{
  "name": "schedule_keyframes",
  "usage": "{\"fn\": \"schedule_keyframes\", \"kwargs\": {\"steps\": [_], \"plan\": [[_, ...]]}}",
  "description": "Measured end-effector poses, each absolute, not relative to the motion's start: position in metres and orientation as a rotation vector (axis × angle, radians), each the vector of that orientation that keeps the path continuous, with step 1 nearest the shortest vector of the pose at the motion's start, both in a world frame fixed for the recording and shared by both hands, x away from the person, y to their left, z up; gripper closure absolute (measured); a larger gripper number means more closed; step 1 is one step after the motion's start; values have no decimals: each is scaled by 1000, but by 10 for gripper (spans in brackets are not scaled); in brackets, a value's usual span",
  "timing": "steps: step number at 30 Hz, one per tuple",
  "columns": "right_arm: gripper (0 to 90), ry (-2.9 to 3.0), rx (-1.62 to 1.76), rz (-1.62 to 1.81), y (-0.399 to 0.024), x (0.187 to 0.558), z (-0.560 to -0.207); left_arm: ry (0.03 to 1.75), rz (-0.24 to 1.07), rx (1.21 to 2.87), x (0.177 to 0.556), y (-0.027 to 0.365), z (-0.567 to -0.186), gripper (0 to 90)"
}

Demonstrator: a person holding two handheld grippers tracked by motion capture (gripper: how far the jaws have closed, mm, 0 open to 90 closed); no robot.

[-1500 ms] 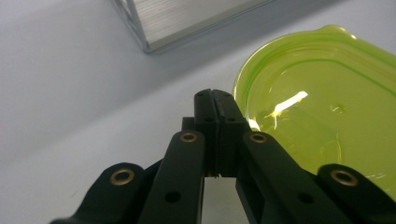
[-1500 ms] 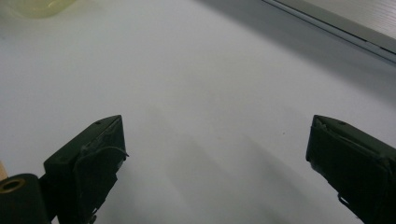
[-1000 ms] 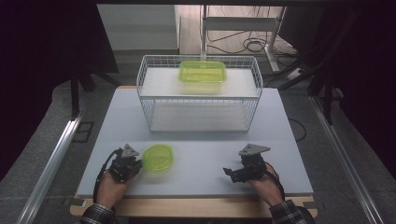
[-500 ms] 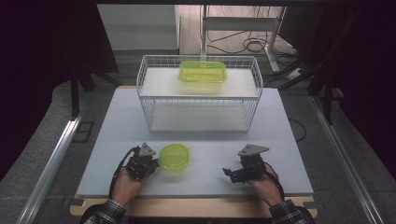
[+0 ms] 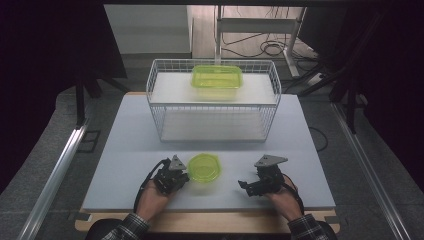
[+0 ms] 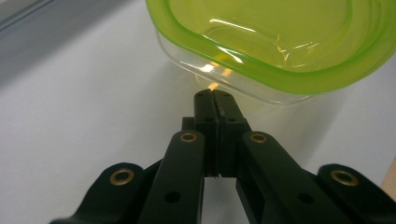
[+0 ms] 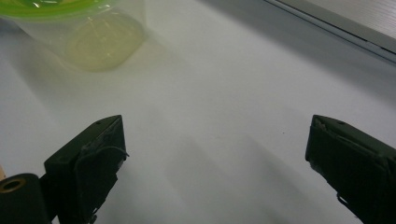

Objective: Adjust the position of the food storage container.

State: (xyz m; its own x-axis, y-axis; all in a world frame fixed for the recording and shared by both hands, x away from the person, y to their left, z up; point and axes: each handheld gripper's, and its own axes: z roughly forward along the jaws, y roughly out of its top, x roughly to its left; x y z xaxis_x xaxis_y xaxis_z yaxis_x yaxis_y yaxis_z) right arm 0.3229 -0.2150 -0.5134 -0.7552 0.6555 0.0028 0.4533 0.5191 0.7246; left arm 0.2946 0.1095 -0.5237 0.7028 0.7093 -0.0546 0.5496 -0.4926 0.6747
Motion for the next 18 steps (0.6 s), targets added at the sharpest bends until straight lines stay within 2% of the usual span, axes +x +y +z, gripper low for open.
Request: {"fn": "schedule_keyframes", "kwargs": {"steps": [6,9,12,18], "plan": [[51,2492,934,1076,-215,322,-513,938,289,2220,290,107,-524,886],[52,2489,943,1095,-216,322,-512,928,308,2199,284,116,-521,849],[52,2485,949,1108,-216,322,-512,908,346,2171,277,124,-517,730],[52,2485,944,1125,-217,322,-510,917,421,2150,264,137,-513,426]]}}
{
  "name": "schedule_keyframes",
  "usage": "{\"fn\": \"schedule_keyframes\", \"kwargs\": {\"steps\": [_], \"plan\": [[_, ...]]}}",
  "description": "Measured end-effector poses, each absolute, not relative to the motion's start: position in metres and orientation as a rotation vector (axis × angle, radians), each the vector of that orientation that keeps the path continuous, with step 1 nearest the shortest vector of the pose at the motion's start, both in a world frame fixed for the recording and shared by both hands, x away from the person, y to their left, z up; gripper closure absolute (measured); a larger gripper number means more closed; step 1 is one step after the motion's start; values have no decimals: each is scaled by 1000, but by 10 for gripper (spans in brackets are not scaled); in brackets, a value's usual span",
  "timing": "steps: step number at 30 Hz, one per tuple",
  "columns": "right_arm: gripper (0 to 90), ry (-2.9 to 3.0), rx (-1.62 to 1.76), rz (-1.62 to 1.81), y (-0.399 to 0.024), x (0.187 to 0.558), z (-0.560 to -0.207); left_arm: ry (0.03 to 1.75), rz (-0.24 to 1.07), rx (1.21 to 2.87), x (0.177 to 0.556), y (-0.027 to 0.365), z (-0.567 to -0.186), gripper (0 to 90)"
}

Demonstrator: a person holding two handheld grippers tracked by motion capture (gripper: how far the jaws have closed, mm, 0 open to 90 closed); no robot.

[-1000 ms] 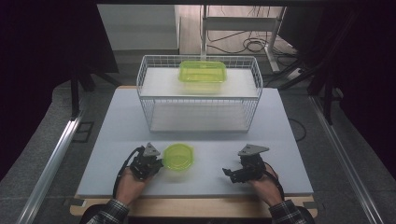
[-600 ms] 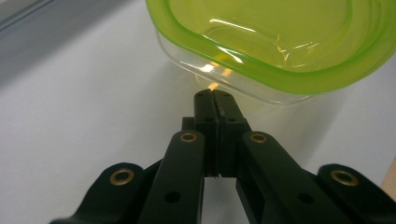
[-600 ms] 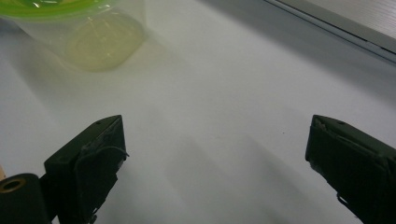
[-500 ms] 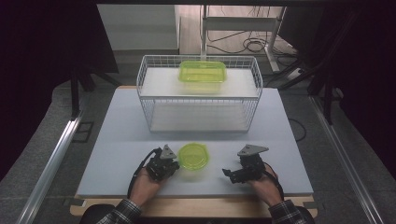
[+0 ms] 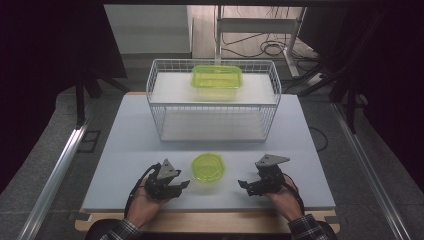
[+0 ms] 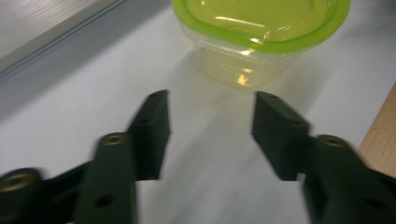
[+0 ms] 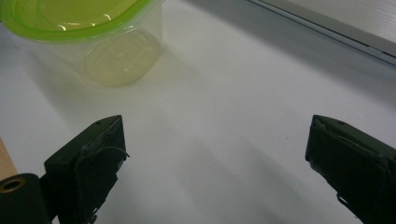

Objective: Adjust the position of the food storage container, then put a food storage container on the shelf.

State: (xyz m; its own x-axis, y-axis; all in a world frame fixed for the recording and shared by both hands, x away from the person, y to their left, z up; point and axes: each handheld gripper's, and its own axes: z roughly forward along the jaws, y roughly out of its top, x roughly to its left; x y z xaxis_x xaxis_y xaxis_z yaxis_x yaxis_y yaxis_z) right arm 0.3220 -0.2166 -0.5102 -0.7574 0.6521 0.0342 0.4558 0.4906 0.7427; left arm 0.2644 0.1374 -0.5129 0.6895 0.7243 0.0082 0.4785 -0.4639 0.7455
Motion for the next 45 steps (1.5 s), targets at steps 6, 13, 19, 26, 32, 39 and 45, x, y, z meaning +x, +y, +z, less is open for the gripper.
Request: {"fn": "schedule_keyframes", "kwargs": {"steps": [6,13,19,26,32,39,45], "plan": [[51,2489,932,1150,-216,322,-509,971,461,2120,257,150,-516,107],[48,2489,933,1158,-216,322,-509,968,499,2137,248,158,-521,27],[24,2490,939,1156,-217,322,-510,947,516,2125,247,161,-523,23],[12,2478,953,1221,-216,323,-505,939,515,2130,250,162,-526,26],[15,2494,967,1244,-211,326,-504,970,461,2108,251,160,-527,35],[15,2481,973,1293,-200,331,-496,952,470,2109,251,159,-528,39],[6,2491,1063,1305,-193,343,-489,948,480,2123,251,160,-528,40]]}}
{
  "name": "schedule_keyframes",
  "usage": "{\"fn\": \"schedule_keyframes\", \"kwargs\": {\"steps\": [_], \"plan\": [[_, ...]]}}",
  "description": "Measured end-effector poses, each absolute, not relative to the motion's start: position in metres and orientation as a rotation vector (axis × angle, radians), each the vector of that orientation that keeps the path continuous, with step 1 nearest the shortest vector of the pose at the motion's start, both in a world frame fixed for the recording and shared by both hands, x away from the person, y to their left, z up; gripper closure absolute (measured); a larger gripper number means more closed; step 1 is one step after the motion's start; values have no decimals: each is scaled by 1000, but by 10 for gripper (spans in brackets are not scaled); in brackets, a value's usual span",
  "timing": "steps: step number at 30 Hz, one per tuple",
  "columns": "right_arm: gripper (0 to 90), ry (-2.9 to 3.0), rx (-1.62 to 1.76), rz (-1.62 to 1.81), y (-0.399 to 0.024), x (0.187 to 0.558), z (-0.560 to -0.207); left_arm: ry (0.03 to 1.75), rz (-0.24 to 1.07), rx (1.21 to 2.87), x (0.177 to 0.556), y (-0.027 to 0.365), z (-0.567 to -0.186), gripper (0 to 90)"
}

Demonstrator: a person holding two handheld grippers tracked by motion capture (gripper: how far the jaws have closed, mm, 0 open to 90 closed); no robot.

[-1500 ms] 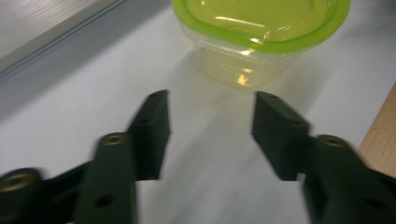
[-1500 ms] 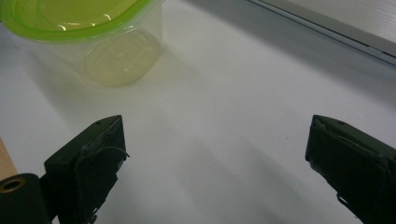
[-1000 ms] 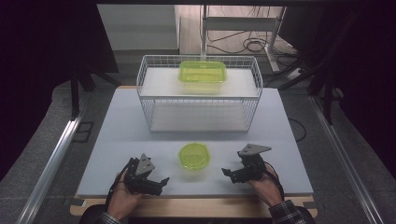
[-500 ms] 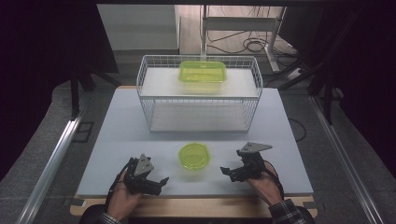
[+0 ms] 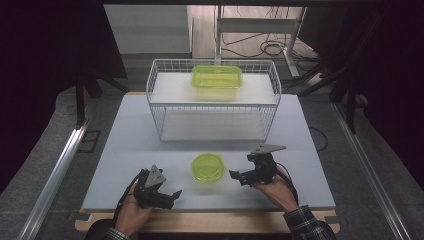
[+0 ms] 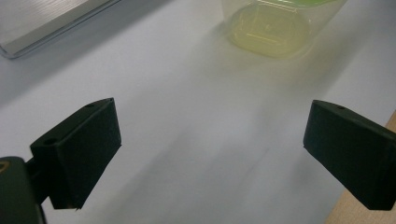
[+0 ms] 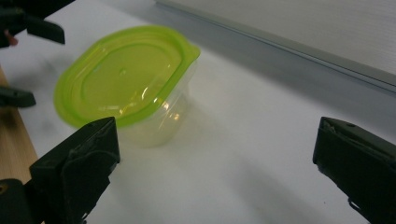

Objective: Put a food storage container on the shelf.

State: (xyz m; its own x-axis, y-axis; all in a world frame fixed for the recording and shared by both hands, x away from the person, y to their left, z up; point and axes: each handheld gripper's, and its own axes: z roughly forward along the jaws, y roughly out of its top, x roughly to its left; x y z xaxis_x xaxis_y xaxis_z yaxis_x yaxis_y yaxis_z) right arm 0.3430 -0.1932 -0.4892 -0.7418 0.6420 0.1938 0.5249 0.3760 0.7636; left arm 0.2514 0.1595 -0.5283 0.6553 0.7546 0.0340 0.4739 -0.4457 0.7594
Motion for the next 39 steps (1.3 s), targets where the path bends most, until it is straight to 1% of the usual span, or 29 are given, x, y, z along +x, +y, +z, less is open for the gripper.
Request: {"fn": "schedule_keyframes", "kwargs": {"steps": [4,8,14,25,31,34,39], "plan": [[17,2525,1111,1330,-189,352,-486,947,485,2128,251,160,-528,42],[80,2555,1167,1373,-184,361,-483,949,485,2123,251,161,-528,45],[249,2619,1206,1407,-173,372,-486,948,484,2128,251,161,-528,49],[504,2714,1359,1428,-159,387,-499,935,484,2145,252,160,-529,53],[712,2760,1460,1504,-164,393,-503,926,486,2158,251,159,-529,54],[792,2768,1524,1535,-166,394,-503,927,490,2159,251,160,-529,54],[809,2779,1562,1563,-166,393,-500,928,492,2157,251,160,-528,55]]}}
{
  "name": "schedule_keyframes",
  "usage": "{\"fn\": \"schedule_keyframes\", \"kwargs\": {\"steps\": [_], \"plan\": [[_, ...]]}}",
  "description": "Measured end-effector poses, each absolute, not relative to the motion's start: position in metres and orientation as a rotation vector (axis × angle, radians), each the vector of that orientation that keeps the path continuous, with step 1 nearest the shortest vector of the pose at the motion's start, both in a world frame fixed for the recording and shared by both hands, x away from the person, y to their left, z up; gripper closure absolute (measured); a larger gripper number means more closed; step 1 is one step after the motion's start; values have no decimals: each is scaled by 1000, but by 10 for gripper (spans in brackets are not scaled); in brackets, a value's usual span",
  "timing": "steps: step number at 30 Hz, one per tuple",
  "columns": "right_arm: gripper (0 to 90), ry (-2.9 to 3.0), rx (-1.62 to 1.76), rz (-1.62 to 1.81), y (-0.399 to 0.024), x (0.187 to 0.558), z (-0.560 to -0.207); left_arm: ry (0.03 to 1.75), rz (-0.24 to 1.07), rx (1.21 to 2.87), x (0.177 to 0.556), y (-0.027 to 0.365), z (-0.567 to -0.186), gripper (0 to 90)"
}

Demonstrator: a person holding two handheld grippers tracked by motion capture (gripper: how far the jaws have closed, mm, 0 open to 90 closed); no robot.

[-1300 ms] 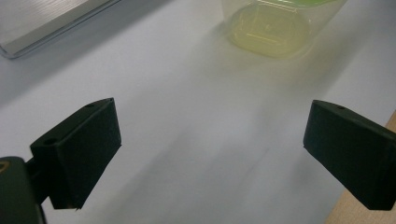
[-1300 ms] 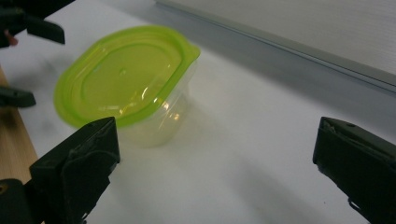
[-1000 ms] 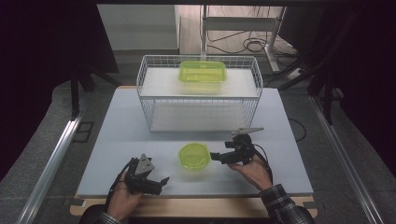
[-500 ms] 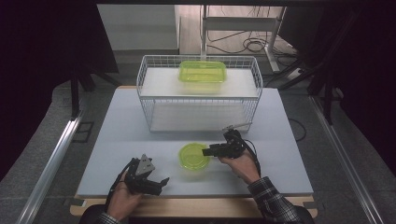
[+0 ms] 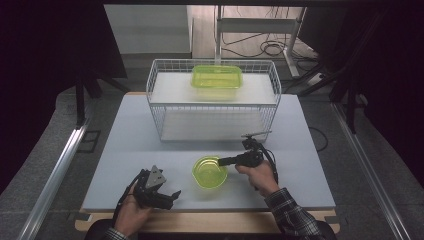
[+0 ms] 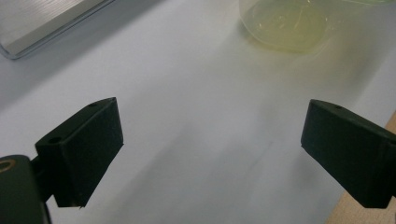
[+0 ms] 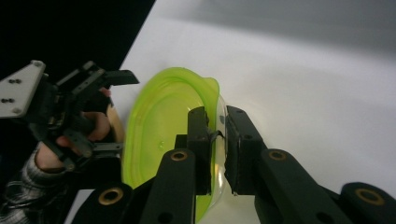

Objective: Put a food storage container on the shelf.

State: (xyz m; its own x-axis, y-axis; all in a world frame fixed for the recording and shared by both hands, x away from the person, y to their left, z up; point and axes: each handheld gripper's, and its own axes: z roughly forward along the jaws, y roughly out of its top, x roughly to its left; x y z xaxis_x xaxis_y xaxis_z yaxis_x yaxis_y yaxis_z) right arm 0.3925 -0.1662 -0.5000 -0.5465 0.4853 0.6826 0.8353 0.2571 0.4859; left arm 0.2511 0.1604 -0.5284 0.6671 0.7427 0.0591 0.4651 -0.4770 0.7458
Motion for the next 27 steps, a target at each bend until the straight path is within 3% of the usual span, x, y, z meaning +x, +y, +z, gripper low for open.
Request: {"fn": "schedule_keyframes", "kwargs": {"steps": [27], "plan": [[811,-2077,-1247,-1396,-193,394,-454,933,497,2161,251,161,-528,51]]}}
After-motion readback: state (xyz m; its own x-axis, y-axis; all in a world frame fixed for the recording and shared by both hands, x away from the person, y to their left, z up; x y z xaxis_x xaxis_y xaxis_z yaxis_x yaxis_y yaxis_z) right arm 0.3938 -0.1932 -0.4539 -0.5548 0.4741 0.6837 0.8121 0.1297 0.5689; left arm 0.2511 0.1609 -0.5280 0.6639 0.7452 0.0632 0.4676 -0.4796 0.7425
